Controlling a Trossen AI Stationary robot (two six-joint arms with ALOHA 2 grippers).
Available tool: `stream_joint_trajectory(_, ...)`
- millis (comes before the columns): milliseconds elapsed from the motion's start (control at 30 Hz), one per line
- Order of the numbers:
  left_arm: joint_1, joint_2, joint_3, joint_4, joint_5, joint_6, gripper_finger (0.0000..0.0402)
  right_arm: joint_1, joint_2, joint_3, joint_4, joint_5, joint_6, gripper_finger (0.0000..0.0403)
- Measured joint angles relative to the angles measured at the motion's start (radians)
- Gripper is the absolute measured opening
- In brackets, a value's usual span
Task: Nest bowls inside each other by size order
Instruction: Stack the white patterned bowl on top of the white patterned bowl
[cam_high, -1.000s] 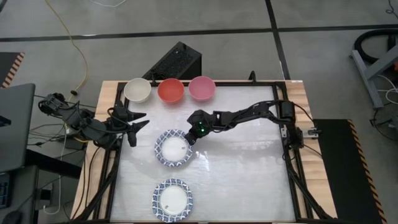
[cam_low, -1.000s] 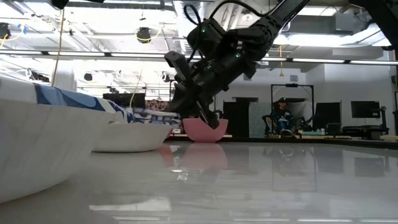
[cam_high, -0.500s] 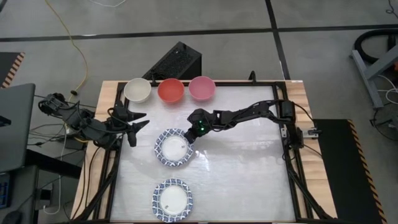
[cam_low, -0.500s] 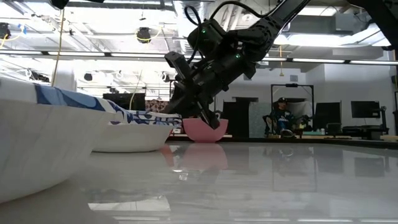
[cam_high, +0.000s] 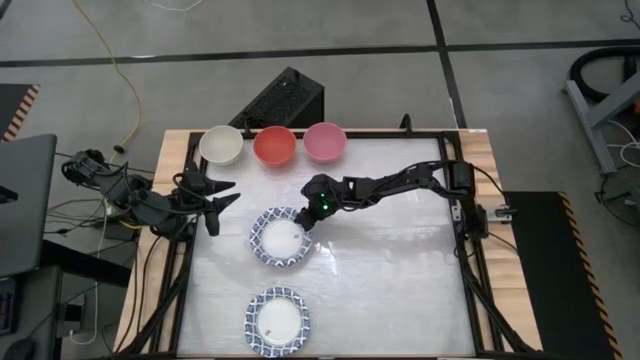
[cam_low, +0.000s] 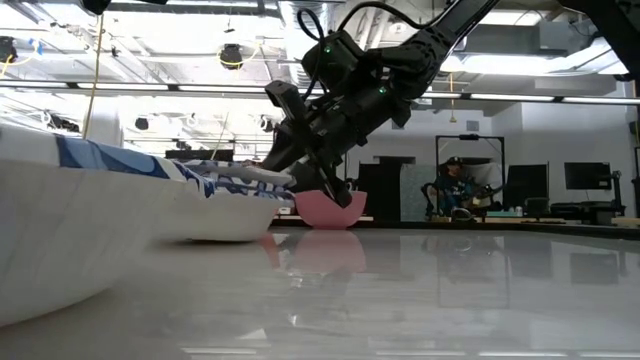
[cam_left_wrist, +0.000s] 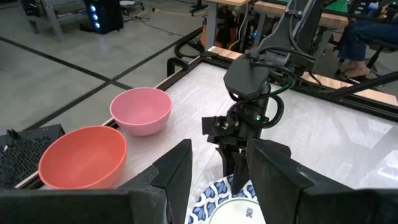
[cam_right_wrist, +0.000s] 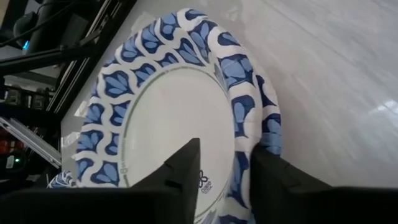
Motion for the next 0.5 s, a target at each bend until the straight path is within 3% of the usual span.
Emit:
stream_joint_trajectory(200,0.0,0.0,0.0,0.0,0.003,0.0,0.0142,-0.004,0.0,0.0,0.0,0.0,-0.002,0.0169)
stream_joint_trajectory(500,0.0,0.008,-0.031,0.004,0.045,-0.084,0.0142,-0.004,-0.001,0.0,-0.001,0.0,-0.002,0.0168)
